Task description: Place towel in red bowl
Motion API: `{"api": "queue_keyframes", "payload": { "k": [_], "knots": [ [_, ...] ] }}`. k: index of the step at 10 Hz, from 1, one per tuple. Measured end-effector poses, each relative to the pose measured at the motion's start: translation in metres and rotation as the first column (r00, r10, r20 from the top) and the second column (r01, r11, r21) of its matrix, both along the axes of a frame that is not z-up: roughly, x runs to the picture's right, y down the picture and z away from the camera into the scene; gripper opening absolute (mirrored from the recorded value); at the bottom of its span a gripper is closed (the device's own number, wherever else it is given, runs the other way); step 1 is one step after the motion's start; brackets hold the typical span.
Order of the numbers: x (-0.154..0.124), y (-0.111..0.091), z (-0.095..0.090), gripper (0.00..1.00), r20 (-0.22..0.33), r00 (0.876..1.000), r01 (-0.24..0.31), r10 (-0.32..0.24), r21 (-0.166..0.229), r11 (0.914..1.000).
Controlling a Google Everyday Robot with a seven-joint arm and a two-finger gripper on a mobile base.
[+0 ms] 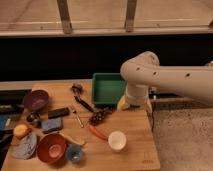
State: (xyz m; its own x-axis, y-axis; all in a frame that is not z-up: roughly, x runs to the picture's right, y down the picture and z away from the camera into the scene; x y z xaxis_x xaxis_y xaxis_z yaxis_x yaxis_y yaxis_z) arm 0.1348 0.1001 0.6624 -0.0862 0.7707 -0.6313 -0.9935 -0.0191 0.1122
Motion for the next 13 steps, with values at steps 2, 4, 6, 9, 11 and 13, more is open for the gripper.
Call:
{"api": "queue_keyframes", "payload": {
  "k": [2,4,6,9,11,13],
  "knots": [
    [0.0,0.0,0.0,0.8,0.0,1.0,0.0,0.0,0.0,1.0],
    [0.0,0.0,0.0,0.8,0.0,1.0,0.0,0.0,0.0,1.0],
    [0.0,-0.001,-0.001,0.8,0.0,1.0,0.0,0.0,0.001,1.0],
    [0.0,-0.001,-0.001,0.8,0.0,1.0,-0.002,0.002,0.002,1.0],
    [0.004,-0.004,-0.001,0.8,-0.01,1.0,0.004,-0.004,0.004,1.0],
    [-0.009,-0.026,0.015,0.8,0.006,0.998,0.059,-0.06,0.005,0.9982]
  ]
}}
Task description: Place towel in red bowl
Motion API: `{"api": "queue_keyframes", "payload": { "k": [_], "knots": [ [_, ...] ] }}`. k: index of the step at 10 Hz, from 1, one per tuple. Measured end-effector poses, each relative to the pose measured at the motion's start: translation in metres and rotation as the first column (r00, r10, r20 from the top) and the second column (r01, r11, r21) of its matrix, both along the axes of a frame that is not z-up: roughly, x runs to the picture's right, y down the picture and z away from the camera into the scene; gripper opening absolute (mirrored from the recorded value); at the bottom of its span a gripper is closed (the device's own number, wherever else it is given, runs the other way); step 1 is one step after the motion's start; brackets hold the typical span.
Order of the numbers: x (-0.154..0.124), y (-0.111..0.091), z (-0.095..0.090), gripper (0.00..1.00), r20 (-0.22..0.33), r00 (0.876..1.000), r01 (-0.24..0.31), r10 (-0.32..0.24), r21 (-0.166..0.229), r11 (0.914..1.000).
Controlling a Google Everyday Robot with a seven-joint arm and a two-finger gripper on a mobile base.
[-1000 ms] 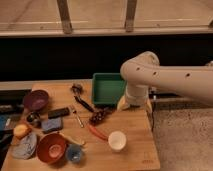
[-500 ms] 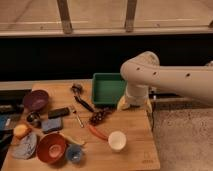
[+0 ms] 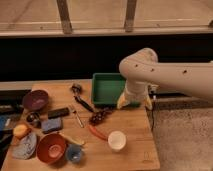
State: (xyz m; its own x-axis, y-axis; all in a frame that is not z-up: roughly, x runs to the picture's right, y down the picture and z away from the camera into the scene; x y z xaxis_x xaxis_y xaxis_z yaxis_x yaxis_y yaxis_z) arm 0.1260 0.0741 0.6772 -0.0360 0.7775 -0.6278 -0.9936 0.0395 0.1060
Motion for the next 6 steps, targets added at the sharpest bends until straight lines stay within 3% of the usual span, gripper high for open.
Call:
{"api": "queue_keyframes", "payload": {
  "k": [1,4,6],
  "knots": [
    [-0.008,-0.005,0.005,0.8,0.01,1.0,0.021,-0.021,-0.001,0.9998],
    [-0.075,-0.026,0.026,0.8,0.097,0.987,0.131,-0.13,0.003,0.9914],
    [-0.134,-0.031,0.029,0.8,0.193,0.957,0.216,-0.217,0.023,0.9761]
  ]
}}
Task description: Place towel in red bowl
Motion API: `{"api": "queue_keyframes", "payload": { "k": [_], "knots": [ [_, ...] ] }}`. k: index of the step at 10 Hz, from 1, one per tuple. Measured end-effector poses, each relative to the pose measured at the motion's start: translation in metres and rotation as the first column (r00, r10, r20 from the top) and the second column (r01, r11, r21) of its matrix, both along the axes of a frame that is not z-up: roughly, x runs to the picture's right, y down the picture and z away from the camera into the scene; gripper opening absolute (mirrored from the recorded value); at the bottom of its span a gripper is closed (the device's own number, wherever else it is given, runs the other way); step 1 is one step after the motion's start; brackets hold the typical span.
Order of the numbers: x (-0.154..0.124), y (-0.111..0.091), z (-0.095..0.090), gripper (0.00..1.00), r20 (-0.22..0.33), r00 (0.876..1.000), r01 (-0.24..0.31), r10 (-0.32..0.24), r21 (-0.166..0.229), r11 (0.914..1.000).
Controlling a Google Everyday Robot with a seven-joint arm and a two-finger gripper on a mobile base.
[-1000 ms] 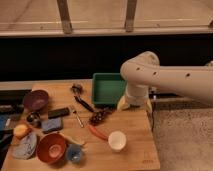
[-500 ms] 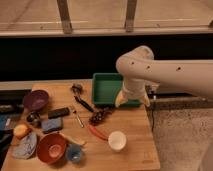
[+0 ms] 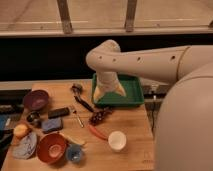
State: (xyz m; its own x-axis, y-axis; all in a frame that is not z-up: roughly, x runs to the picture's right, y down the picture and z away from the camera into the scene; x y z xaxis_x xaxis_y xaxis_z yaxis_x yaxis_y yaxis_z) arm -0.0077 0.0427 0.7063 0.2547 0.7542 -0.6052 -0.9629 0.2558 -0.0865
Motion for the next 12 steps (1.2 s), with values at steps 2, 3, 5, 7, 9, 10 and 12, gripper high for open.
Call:
{"api": "queue_keyframes", "payload": {
  "k": [2,3,5,7,9,10,12],
  "knots": [
    [-0.046,0.002,-0.006,0.8,0.091,0.994,0.068,-0.069,0.005,0.9976],
    [-0.074,0.009,-0.014,0.8,0.143,0.983,0.117,-0.117,0.01,0.9931],
    [-0.086,0.012,-0.017,0.8,0.166,0.976,0.139,-0.14,0.016,0.9901],
    [-0.085,0.011,-0.017,0.8,0.164,0.976,0.141,-0.142,0.017,0.9898],
    [-0.085,0.011,-0.017,0.8,0.17,0.976,0.137,-0.138,0.017,0.9904],
    [-0.085,0.008,-0.017,0.8,0.187,0.971,0.147,-0.15,0.028,0.9887],
    [-0.107,0.003,-0.019,0.8,0.232,0.955,0.178,-0.185,0.051,0.9826]
  ]
}}
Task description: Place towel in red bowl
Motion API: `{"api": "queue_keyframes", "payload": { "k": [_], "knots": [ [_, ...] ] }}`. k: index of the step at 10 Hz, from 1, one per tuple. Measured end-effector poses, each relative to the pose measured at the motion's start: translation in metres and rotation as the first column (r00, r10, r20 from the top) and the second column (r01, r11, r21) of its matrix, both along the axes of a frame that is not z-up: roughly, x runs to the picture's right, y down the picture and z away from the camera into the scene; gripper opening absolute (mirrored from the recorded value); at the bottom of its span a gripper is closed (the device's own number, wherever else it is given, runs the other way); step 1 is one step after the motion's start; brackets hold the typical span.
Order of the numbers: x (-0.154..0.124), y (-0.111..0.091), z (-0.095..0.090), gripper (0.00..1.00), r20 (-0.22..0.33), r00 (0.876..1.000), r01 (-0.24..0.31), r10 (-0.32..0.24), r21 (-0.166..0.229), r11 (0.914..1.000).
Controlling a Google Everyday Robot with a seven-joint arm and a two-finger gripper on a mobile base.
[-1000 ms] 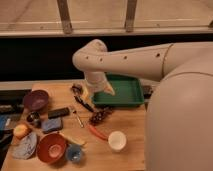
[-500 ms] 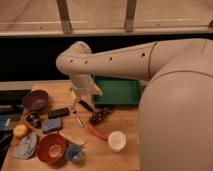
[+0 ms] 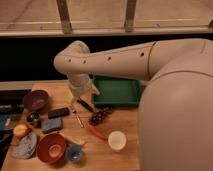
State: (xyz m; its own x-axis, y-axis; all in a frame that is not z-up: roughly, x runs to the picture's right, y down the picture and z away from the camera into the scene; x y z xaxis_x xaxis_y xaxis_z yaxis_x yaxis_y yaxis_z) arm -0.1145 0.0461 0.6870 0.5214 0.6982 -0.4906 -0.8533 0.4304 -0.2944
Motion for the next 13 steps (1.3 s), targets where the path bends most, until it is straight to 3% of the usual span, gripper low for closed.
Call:
{"api": "queue_keyframes", "payload": {
  "k": [3,5,6,7,10,13],
  "knots": [
    [-0.069,-0.013,-0.002,0.8,0.117,0.989,0.084,-0.088,0.038,0.9957],
    [-0.136,-0.014,-0.013,0.8,0.225,0.959,0.162,-0.175,0.077,0.9838],
    [-0.165,-0.01,-0.022,0.8,0.28,0.936,0.192,-0.213,0.102,0.9761],
    [-0.18,-0.006,-0.028,0.8,0.311,0.922,0.204,-0.229,0.112,0.9726],
    [-0.175,-0.008,-0.026,0.8,0.302,0.925,0.204,-0.229,0.113,0.9725],
    [-0.176,0.0,-0.022,0.8,0.329,0.916,0.214,-0.229,0.082,0.9734]
  ]
}}
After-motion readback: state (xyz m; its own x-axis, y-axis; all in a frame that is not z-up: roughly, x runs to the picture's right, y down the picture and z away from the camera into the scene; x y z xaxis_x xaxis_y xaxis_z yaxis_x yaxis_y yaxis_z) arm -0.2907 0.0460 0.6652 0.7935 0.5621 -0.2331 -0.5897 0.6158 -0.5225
